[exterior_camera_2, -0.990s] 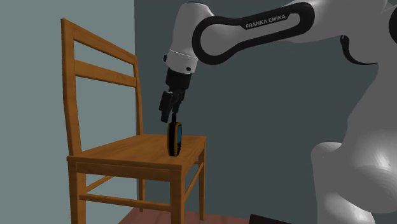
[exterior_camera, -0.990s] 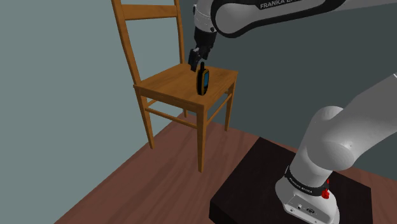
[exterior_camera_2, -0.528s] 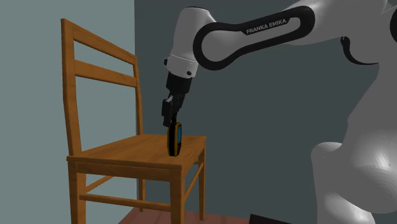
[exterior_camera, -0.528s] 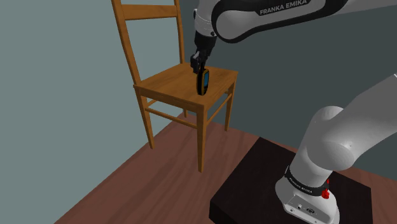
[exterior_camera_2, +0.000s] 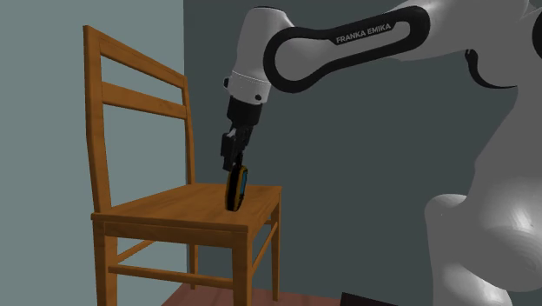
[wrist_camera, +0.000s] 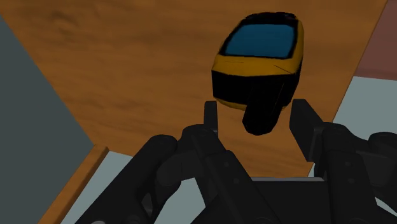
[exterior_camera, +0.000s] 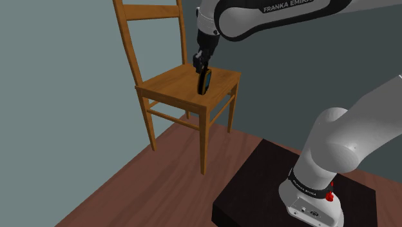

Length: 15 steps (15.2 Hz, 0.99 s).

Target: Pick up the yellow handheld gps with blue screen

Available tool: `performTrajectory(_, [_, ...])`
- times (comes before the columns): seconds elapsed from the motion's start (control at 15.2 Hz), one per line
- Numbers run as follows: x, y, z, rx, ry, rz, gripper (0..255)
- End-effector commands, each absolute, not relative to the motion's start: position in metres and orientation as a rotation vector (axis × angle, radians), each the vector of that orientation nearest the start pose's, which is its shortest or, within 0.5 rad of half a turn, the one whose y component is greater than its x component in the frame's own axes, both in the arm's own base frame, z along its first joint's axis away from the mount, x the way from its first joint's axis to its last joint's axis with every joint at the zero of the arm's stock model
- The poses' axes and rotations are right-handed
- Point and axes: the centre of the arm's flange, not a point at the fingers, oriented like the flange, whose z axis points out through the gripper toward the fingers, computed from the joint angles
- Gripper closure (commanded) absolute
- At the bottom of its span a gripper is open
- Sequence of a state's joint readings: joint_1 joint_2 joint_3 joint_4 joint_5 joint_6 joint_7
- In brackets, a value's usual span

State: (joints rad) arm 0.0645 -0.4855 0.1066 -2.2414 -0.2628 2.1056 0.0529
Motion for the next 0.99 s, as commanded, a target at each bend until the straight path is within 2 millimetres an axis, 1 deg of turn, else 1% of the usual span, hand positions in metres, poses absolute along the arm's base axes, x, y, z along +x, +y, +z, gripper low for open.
performTrajectory(0.0, [0.433,0.071,0.601,-3.321,-0.35,-0.632,255])
performTrajectory(0.79, [0.433,0.071,0.665,-3.321,-0.35,-0.632,255])
performTrajectory(0.92, [0.433,0.071,0.665,-3.321,-0.35,-0.632,255])
